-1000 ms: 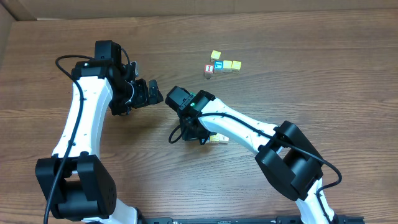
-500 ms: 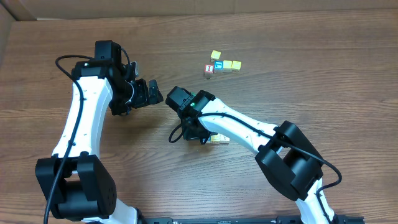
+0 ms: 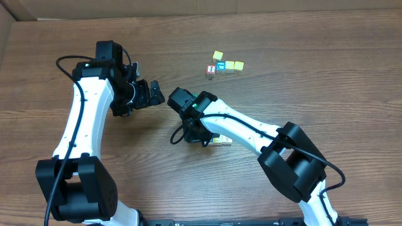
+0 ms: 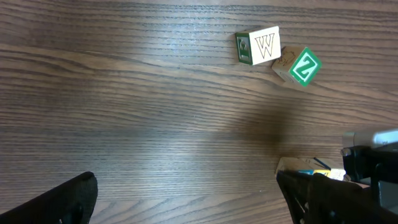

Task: Flip 5 blocks
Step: 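Lower and set the P block down next to K, then release, then raise the right gripper and retract it to the upper right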

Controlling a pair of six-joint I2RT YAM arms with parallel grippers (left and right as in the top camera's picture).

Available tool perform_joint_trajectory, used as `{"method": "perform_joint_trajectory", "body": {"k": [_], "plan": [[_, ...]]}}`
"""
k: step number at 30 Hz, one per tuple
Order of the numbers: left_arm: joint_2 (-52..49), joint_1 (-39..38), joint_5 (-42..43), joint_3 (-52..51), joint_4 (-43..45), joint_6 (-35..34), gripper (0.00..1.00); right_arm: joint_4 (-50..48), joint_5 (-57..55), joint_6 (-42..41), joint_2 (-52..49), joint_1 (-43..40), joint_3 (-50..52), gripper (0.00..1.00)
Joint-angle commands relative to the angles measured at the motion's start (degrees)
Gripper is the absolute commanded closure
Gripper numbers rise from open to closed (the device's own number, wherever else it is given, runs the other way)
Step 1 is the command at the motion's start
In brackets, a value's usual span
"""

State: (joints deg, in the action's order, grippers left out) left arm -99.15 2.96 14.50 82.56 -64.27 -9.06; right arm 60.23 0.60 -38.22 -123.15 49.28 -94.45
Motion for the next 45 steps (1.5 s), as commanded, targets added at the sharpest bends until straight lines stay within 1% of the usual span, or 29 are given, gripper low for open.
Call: {"method": "perform_joint_trajectory", "body": {"k": [1,16,21,26,29,34,37,39,43,44,45], "plan": [[-0.55,-0.74,-0.09,1.11,0.07,0.04,0.00,0.81,0.55,-0.61,1.64,0.22,0.33,0.91],[-0.55,-0.74,-0.09,1.11,0.07,0.04,0.00,2.67,0.52,-0.61,1.64,0.20,0.33,0.91],[-0.55,-0.74,-0.09,1.11,0.07,0.04,0.00,1.55,0.55,-0.61,1.64,0.15,0.33,0.91],[-0.55,-0.74,-0.09,1.11,0.07,0.04,0.00,-2.12,2.54,-0.22,1.64,0.13,0.13,0.91],[-0.55,-0.74,-0.09,1.11,0.07,0.04,0.00,-2.73,1.95,1.18,1.66,-0.55,-2.21,0.91],[-0.55,-0.74,-0.09,1.11,0.07,0.04,0.00,-1.86,1.92,1.14,1.75,-6.05,-7.04,0.90],[-0.55,-0.74,-0.09,1.11,0.07,0.04,0.00,-1.86,2.08,1.16,1.75,-10.88,-7.87,0.81],[-0.55,-0.74,-0.09,1.11,0.07,0.04,0.00,-1.14,2.05,1.36,1.75,-14.45,-7.85,0.78],[-0.55,-0.74,-0.09,1.11,0.07,0.04,0.00,1.27,2.03,5.51,1.75,-22.97,-7.85,0.69],[-0.55,-0.74,-0.09,1.11,0.07,0.04,0.00,1.81,2.01,6.08,1.75,-24.96,-7.85,0.64],[-0.55,-0.74,-0.09,1.11,0.07,0.04,0.00,2.40,2.05,7.13,1.75,-27.36,-7.85,0.62]]}}
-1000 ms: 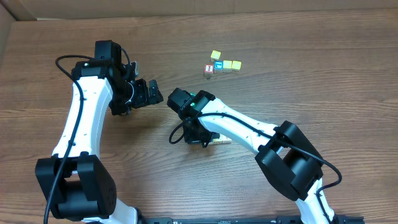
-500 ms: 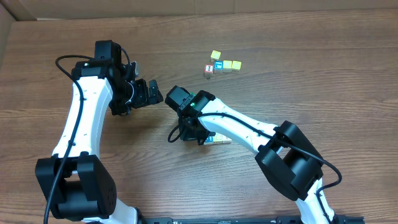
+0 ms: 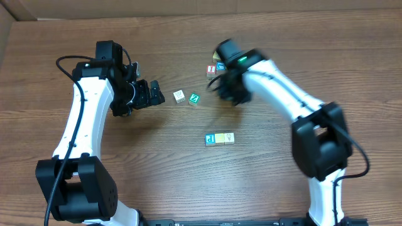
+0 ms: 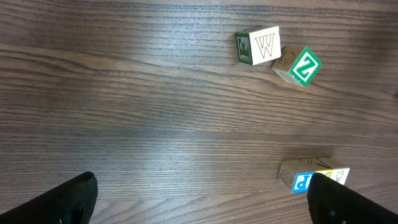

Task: Flip 5 blocks
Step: 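Raise the right gripper and retract it to the upper right, then move the left gripper over the green Z block and lower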

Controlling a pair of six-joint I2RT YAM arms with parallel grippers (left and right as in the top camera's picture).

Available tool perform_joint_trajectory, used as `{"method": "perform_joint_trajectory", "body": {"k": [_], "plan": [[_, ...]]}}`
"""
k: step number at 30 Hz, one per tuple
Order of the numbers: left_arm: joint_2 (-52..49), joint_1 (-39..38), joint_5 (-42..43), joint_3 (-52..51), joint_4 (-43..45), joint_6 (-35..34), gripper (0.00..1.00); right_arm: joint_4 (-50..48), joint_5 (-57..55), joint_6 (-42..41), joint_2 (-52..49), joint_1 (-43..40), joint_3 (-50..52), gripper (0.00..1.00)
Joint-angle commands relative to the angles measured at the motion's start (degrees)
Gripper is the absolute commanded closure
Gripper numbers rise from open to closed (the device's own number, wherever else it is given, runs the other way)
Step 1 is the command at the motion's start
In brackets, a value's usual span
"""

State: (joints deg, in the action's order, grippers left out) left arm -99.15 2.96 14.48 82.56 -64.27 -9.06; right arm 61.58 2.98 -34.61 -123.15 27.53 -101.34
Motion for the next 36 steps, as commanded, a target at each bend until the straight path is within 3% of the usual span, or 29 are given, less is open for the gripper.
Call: {"method": "perform_joint_trajectory", "body": {"k": [1,4,10,14,17,21,29,30,31,36], "plan": [[-0.55,-0.74,-0.07,1.11,0.07,0.04,0.00,1.73,-0.39,4.15,1.75,-7.91,-0.96,0.59],[-0.55,-0.74,-0.07,1.11,0.07,0.04,0.00,3.37,-0.35,5.49,1.75,-14.58,-0.96,0.53],[-0.55,-0.74,0.13,1.11,1.03,-0.17,0.00,4.81,-0.33,5.57,1.75,-25.83,-0.96,0.27],[-0.55,-0.74,0.13,1.11,6.43,-0.20,0.00,5.46,-0.33,5.55,1.73,-30.67,-0.96,0.00],[-0.55,-0.74,1.73,1.11,9.51,-2.03,0.00,5.40,-0.33,5.55,1.73,-33.22,-0.96,0.00],[-0.66,-1.84,10.62,1.09,10.97,-2.32,0.00,3.32,-0.33,5.53,1.73,-35.82,-0.96,0.00],[-1.27,-12.24,10.80,0.94,15.63,-4.48,0.00,-1.18,-0.33,5.53,1.73,-36.33,-0.96,0.00],[-1.29,-13.90,9.40,0.94,16.24,-4.50,0.02,-1.55,-0.33,5.53,1.73,-36.33,-0.96,0.00],[-1.29,-15.41,7.69,0.94,16.68,-4.79,0.12,-1.86,-0.33,5.53,1.73,-36.33,-0.96,0.00],[-1.29,-23.78,-7.21,0.96,16.02,-7.89,0.37,-2.49,-0.33,5.53,1.73,-36.33,-0.96,0.00]]}}
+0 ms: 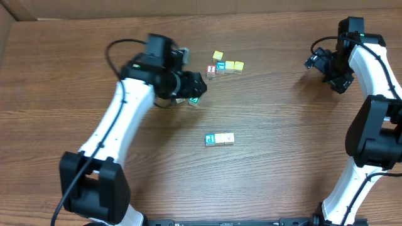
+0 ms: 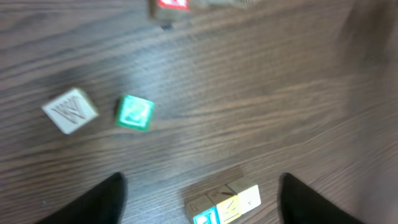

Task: Flip 5 blocks
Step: 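Move the left gripper over the green Z block and lower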

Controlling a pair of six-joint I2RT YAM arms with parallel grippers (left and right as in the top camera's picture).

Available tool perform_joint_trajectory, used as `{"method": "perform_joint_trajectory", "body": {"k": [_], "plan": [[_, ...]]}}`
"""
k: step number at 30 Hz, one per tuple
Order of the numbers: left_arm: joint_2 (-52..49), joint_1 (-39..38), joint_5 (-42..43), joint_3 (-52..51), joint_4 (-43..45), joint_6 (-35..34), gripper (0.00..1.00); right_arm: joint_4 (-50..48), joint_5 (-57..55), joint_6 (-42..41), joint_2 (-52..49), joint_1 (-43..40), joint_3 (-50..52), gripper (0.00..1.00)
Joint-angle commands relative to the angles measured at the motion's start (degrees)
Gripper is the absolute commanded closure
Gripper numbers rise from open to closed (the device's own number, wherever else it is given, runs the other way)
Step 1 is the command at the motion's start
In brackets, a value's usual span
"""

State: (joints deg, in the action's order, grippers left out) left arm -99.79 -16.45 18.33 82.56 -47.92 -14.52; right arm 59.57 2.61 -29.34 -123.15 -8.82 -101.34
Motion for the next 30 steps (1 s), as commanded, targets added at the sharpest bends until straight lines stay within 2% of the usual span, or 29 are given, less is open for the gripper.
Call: {"method": "perform_joint_trajectory", "body": {"k": [1,4,10,12,16,22,30], "plan": [[-0.66,-5.53,-13.22,1.14,-0.48,-2.43,0.40,-0.57,0.04,0.26,1.73,0.02,-0.96,0.00],[-1.16,-8.04,-18.88,4.94,-4.24,-2.45,0.43,-0.85,0.04,0.26,1.73,0.02,-0.96,0.00],[-5.90,-7.56,-18.91,13.62,-12.90,-2.67,0.45,-0.83,0.04,0.26,1.73,0.02,-0.96,0.00],[-7.56,-7.58,-18.95,13.94,-12.90,-2.62,0.48,-0.85,0.04,0.26,1.73,0.02,-0.96,0.00],[-11.52,-7.58,-20.98,13.94,-12.72,-2.21,0.45,-0.85,0.04,0.26,1.73,0.07,-0.96,0.00],[-17.20,-7.54,-24.28,13.94,-10.78,-2.12,0.46,-0.83,0.04,0.26,1.73,0.07,-0.96,0.00],[-20.90,-7.54,-24.35,13.94,-5.20,5.09,0.44,-0.83,0.04,0.26,1.73,0.07,-0.96,0.00]]}}
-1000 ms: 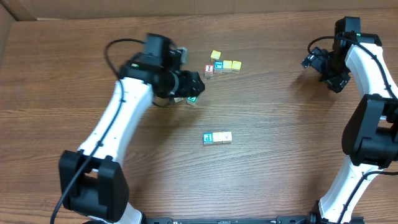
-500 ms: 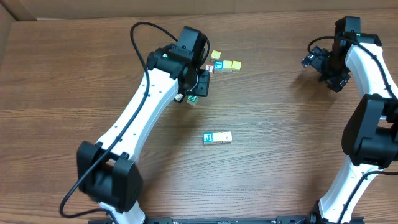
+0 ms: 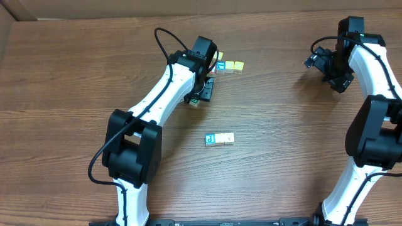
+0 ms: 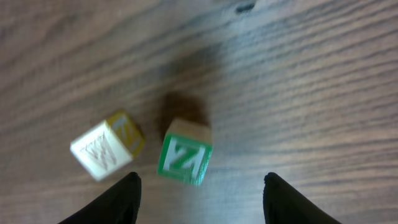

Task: Flip 5 blocks
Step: 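Move the left gripper over the green Z block and lower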

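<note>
A green Z block point(image 4: 183, 158) lies on the wood with a white W block point(image 4: 106, 149) just to its left. My left gripper point(image 4: 202, 185) hangs open low over them, the Z block just ahead of the gap between its fingertips point(image 4: 127, 186). From overhead the left gripper point(image 3: 201, 95) covers most of both blocks; only a corner of the green Z block point(image 3: 195, 100) shows. A joined pair of blocks point(image 3: 219, 139), one with a blue face, lies mid-table. My right gripper point(image 3: 319, 58) is far right, near nothing.
A cluster of small yellow and blue blocks point(image 3: 227, 64) sits just behind the left gripper. The cardboard wall point(image 3: 12, 19) borders the table's far edge and left corner.
My left gripper has moved a little right and much closer to the W and Z blocks, which now fill the wrist view. The right arm has not moved.
At first my right gripper was at the pair of blocks mid-table while the left arm waited at the left. Then the right arm was away near the back cluster and the pair lay free. Later it stood far right, and the left arm reached the W and Z blocks.
</note>
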Controlling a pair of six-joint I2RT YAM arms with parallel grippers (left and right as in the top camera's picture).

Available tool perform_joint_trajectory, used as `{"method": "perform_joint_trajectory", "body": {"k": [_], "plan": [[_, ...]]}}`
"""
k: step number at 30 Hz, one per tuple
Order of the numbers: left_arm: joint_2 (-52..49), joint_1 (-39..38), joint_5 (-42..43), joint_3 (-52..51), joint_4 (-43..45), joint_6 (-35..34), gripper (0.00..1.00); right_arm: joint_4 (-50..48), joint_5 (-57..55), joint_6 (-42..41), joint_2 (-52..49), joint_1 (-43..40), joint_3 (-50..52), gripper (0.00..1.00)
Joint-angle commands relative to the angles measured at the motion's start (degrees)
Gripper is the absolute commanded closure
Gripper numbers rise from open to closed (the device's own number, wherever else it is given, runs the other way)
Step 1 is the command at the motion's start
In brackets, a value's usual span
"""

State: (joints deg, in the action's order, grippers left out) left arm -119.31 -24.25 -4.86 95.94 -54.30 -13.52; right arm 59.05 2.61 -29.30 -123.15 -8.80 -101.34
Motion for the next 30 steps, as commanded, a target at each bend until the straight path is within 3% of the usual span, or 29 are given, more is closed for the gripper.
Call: {"method": "perform_joint_trajectory", "body": {"k": [1,30], "plan": [[-1.64,0.28,-1.16,0.55,1.81,4.87,0.44,-0.33,0.04,0.22,1.73,0.04,-0.96,0.00],[-5.84,0.61,-2.19,-1.73,3.39,5.84,0.50,-0.33,0.04,0.24,1.73,0.04,-0.96,0.00]]}}
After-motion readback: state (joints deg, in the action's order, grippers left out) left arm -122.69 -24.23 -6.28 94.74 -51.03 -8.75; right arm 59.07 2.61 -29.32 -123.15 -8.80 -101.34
